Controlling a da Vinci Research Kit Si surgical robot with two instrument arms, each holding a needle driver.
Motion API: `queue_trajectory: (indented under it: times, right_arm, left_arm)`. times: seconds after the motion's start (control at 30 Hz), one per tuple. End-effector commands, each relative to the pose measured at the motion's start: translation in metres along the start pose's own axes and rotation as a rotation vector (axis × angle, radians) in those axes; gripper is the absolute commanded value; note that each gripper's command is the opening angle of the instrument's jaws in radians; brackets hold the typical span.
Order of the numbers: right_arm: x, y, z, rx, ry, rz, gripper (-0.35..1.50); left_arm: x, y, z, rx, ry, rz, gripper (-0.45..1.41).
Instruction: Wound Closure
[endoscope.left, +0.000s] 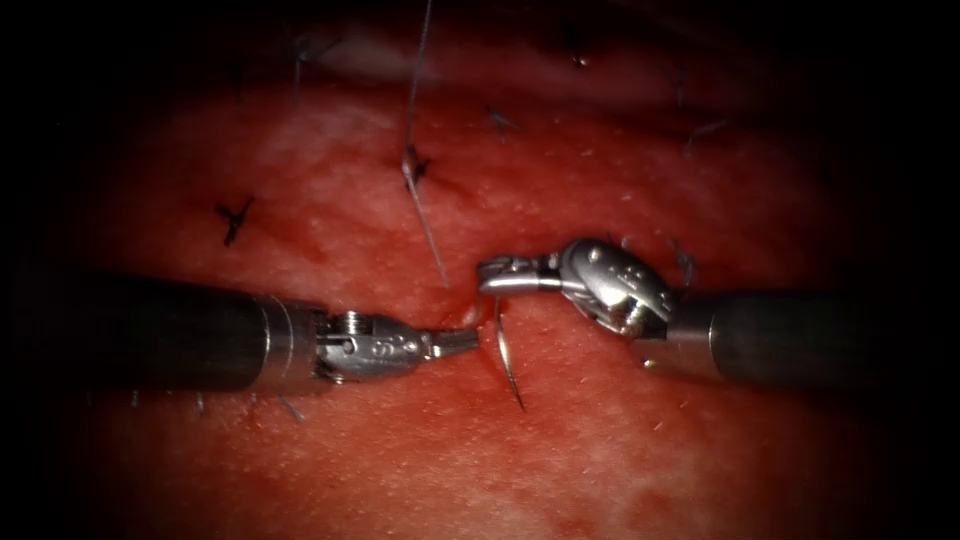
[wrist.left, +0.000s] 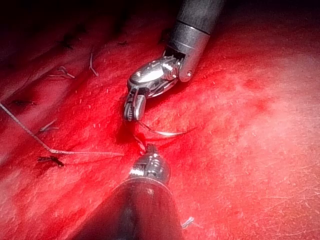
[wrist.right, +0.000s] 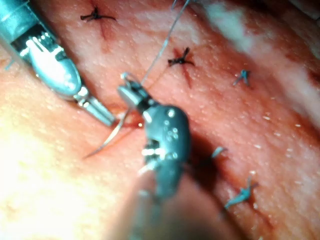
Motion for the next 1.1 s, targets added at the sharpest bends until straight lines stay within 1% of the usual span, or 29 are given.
queue_trajectory:
  times: [0.03,0.27,0.33,0.43,0.6,0.67,0.8,0.97,1.1]
  right_arm:
    - [-0.0003,0.0004,0.0009,0.001,0.006,-0.014,-0.35]
    - [-0.0002,0.0004,0.0017,0.003,0.025,-0.078,-0.35]
    - [-0.0002,0.0005,0.0019,0.005,0.028,-0.108,-0.35]
    - [-0.0002,0.0006,0.0022,0.001,0.042,-0.150,-0.35]
    - [-0.0001,0.0008,0.0023,-0.005,0.051,-0.225,-0.35]
    - [-0.0001,0.0009,0.0023,-0.010,0.057,-0.249,-0.35]
    - [-0.0001,0.0013,0.0027,-0.019,0.070,-0.297,-0.35]
    - [-0.0003,0.0017,0.0034,-0.032,0.071,-0.387,-0.35]
    - [-0.0004,0.0018,0.0038,-0.039,0.071,-0.436,-0.35]
  left_arm:
    - [-0.0003,0.0000,0.0011,0.005,-0.008,-0.002,-0.38]
    - [-0.0018,-0.0002,0.0022,-0.001,-0.097,-0.008,-0.38]
    - [-0.0021,0.0000,0.0024,-0.006,-0.120,-0.003,-0.35]
    - [-0.0026,0.0003,0.0026,0.034,-0.211,0.002,-0.30]
    - [-0.0027,0.0006,0.0028,0.024,-0.288,-0.002,-0.37]
    - [-0.0028,0.0007,0.0028,0.002,-0.324,-0.001,-0.37]
    - [-0.0028,0.0010,0.0028,-0.043,-0.355,-0.001,-0.25]
    - [-0.0027,0.0019,0.0027,-0.083,-0.359,-0.003,-0.10]
    - [-0.0026,0.0029,0.0025,-0.115,-0.361,-0.005,-0.05]
